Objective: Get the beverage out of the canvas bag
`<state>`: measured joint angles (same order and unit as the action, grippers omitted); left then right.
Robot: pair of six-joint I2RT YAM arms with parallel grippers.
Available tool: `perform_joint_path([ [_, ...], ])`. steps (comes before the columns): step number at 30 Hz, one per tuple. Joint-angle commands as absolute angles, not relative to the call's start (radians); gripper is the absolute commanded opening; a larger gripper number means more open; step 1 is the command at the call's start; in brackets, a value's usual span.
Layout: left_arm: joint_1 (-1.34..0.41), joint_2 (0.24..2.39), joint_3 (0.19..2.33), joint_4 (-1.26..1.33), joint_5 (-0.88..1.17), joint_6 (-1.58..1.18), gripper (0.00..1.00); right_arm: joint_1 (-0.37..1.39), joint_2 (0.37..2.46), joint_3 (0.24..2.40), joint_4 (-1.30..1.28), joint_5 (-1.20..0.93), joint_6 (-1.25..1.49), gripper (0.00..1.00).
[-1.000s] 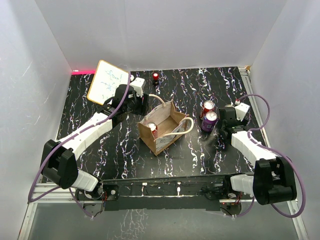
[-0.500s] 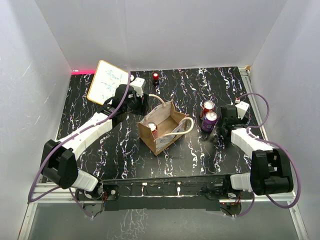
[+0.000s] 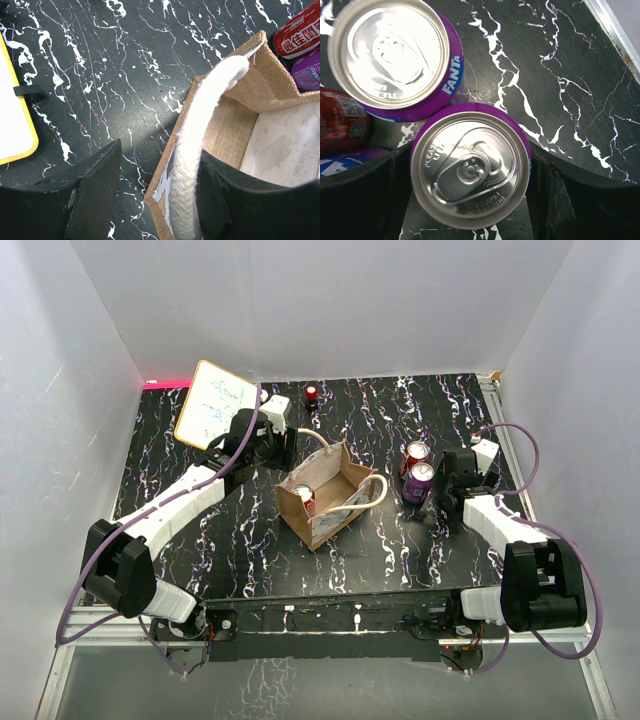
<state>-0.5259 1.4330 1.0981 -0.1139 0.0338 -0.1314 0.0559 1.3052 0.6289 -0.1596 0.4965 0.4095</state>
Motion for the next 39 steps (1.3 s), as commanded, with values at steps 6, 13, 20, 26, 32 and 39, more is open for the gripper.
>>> perform_joint_path([
  [6,-0.527,1.427,1.138,-0.121,0.043,-0.132,0.55,0.050,1.159,0.713,-0.224,0.500,0.406,0.91],
  [13,-0.527,1.422,1.140,-0.122,0.047,-0.135,0.55,0.051,1.025,0.717,-0.356,0.557,0.462,0.91],
  [20,-0.528,1.422,1.138,-0.120,0.049,-0.137,0.55,0.050,0.855,0.680,-0.372,0.464,0.479,0.91],
  [26,-0.527,1.421,1.140,-0.121,0.057,-0.141,0.55,0.050,0.841,0.788,-0.381,0.243,0.442,0.90],
  [32,-0.527,1.413,1.140,-0.121,0.056,-0.141,0.55,0.050,0.993,0.964,-0.378,-0.288,0.435,0.92],
  [39,-0.526,1.413,1.140,-0.121,0.054,-0.140,0.55,0.213,1.140,1.130,-0.366,-0.436,0.467,0.98],
])
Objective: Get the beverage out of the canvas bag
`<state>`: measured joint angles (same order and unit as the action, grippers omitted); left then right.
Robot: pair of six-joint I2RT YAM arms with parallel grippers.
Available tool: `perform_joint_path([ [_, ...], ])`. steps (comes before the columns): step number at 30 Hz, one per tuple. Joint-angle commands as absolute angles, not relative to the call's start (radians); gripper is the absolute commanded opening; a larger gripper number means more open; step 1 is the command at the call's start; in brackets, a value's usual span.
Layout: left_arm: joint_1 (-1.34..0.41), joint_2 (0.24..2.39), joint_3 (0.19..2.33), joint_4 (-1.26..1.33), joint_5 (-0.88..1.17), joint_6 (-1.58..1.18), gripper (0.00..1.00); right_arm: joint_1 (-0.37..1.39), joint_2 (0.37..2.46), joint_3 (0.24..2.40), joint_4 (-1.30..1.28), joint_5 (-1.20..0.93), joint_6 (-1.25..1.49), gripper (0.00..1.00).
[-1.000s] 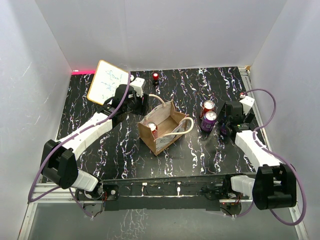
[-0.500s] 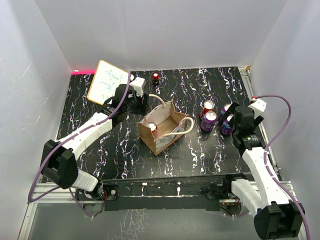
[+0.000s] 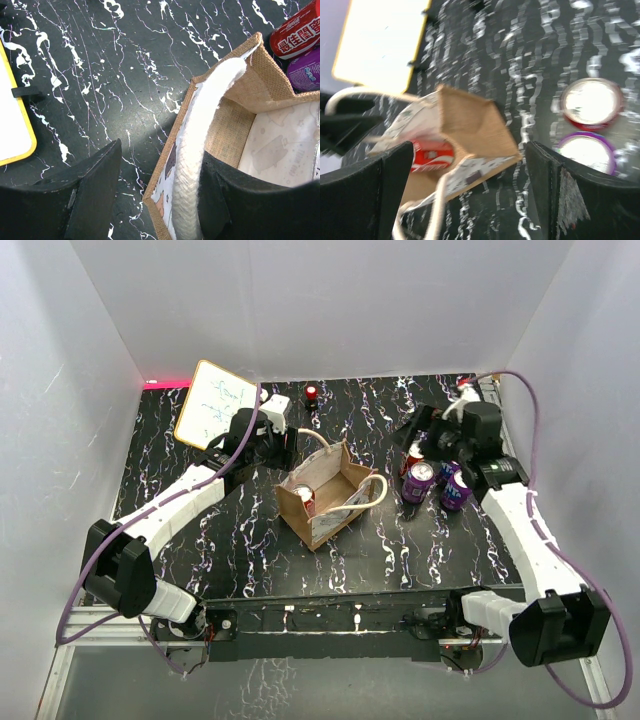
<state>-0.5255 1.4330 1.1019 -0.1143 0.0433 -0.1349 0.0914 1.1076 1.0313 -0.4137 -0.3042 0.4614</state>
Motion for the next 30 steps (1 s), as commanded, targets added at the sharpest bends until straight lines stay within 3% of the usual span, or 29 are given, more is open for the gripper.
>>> perform_joint_path([
  [1,-0.527,1.413,1.141,-0.122,0.053,-0.139,0.55,0.274,1.154,1.150,-0.367,-0.399,0.459,0.98],
  [6,-0.526,1.414,1.141,-0.123,0.049,-0.137,0.55,0.498,1.250,1.225,-0.397,-0.294,0.409,0.98],
  [12,-0.527,1.421,1.141,-0.124,0.046,-0.135,0.55,0.628,1.375,1.264,-0.404,-0.221,0.317,0.93],
  [17,-0.527,1.422,1.141,-0.126,0.037,-0.132,0.55,0.673,1.477,1.280,-0.433,-0.182,0.286,0.69],
  [30,-0.528,1.424,1.143,-0.127,0.035,-0.129,0.55,0.778,1.612,1.241,-0.364,-0.182,0.249,0.77],
])
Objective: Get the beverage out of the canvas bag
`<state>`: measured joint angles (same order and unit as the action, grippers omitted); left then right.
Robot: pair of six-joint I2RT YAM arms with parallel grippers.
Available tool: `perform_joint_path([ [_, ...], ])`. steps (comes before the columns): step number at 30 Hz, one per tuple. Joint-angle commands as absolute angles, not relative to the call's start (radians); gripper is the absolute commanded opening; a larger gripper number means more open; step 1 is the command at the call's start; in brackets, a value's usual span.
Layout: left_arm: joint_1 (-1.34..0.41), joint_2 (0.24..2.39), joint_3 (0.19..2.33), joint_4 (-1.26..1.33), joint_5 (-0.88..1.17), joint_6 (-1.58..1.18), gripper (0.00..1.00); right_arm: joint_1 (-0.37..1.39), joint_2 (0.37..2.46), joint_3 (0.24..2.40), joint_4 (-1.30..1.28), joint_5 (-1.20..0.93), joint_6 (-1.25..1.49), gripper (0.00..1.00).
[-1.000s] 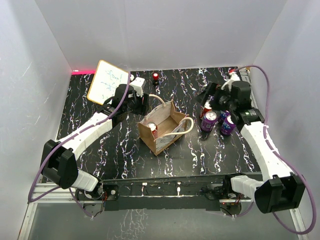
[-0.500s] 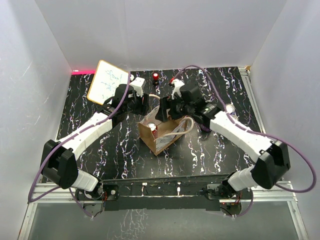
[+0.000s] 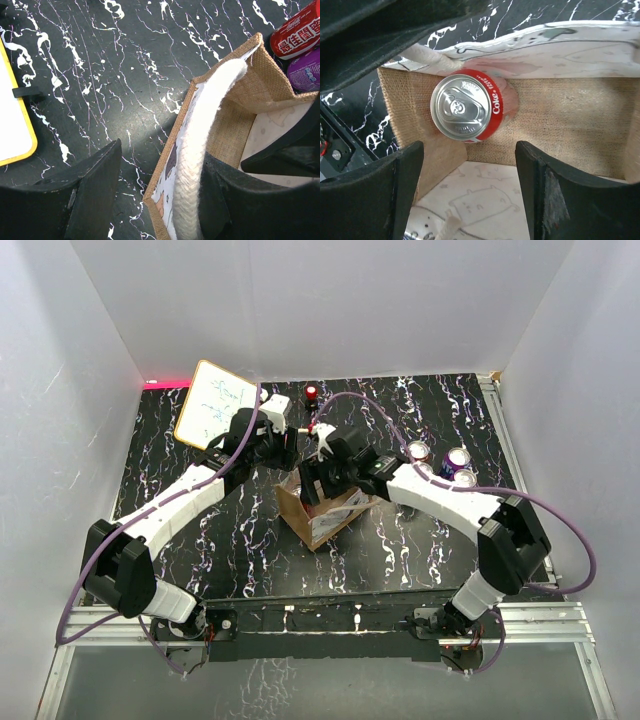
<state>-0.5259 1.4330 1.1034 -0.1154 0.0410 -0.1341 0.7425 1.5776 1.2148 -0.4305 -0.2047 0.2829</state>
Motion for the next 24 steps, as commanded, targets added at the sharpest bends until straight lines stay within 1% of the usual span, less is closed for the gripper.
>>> perform_joint_path([
  [1,-0.528,1.424,1.142,-0.129,0.034,-0.129,0.55,0.787,1.625,1.245,-0.363,-0.177,0.244,0.78],
  [6,-0.527,1.421,1.141,-0.128,0.029,-0.127,0.55,0.833,1.674,1.259,-0.352,-0.159,0.234,0.83],
  [8,-0.527,1.420,1.141,-0.129,0.029,-0.127,0.55,0.846,1.686,1.258,-0.345,-0.146,0.233,0.86],
  [13,-0.527,1.421,1.141,-0.129,0.031,-0.127,0.55,0.881,1.714,1.250,-0.321,-0.032,0.233,0.94],
  [19,-0.527,1.417,1.141,-0.128,0.028,-0.127,0.55,0.902,1.740,1.215,-0.226,0.070,0.219,0.95],
  [24,-0.527,1.418,1.140,-0.127,0.028,-0.127,0.55,0.932,1.791,1.167,-0.093,0.129,0.148,0.95],
])
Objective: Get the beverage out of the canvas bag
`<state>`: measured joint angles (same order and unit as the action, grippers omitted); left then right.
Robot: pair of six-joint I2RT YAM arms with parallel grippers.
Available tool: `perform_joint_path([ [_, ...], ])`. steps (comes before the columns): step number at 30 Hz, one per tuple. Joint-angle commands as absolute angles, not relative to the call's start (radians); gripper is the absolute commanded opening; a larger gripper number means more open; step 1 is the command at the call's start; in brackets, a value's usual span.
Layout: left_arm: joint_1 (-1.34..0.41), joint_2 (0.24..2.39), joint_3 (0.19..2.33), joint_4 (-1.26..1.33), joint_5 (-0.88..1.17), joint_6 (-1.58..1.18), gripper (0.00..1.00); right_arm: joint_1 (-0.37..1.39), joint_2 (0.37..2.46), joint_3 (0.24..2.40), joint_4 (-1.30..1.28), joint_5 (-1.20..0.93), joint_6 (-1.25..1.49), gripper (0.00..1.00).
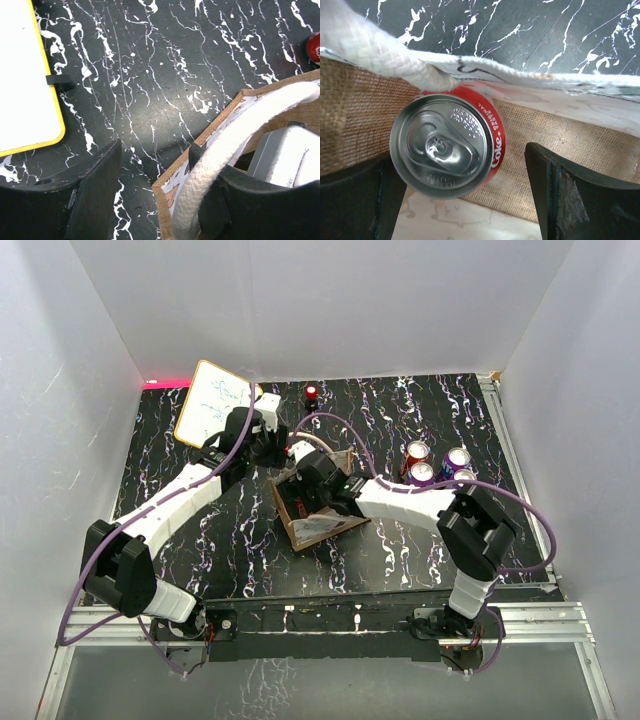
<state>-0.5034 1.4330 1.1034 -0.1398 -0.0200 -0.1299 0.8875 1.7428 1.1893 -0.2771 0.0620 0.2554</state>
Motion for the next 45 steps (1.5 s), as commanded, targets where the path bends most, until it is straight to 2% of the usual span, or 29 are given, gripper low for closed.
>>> perform_joint_path([
  [1,-0.528,1.417,1.140,-0.128,0.026,-0.126,0.55,0.940,1.795,1.158,-0.064,0.137,0.129,0.94],
  [7,-0.526,1.417,1.140,-0.129,0.024,-0.125,0.55,0.958,1.811,1.117,0.077,0.155,0.040,0.91],
  [10,-0.528,1.417,1.141,-0.129,0.022,-0.124,0.55,0.961,1.824,1.118,0.095,0.158,0.015,0.85],
  [17,-0.526,1.417,1.141,-0.129,0.024,-0.125,0.55,0.962,1.797,1.102,0.122,0.151,0.019,0.67],
  [21,-0.527,1.419,1.141,-0.129,0.025,-0.124,0.55,0.962,1.759,1.091,0.129,0.148,0.035,0.48],
  [28,-0.528,1.422,1.143,-0.130,0.029,-0.126,0.55,0.962,1.633,1.060,0.133,0.195,0.050,0.26],
  [37,-0.527,1.424,1.144,-0.130,0.031,-0.127,0.55,0.961,1.502,0.981,0.136,0.345,0.120,0.14],
  [45,-0.526,1.411,1.140,-0.128,0.026,-0.130,0.55,0.947,1.464,0.914,0.134,0.403,0.157,0.11],
])
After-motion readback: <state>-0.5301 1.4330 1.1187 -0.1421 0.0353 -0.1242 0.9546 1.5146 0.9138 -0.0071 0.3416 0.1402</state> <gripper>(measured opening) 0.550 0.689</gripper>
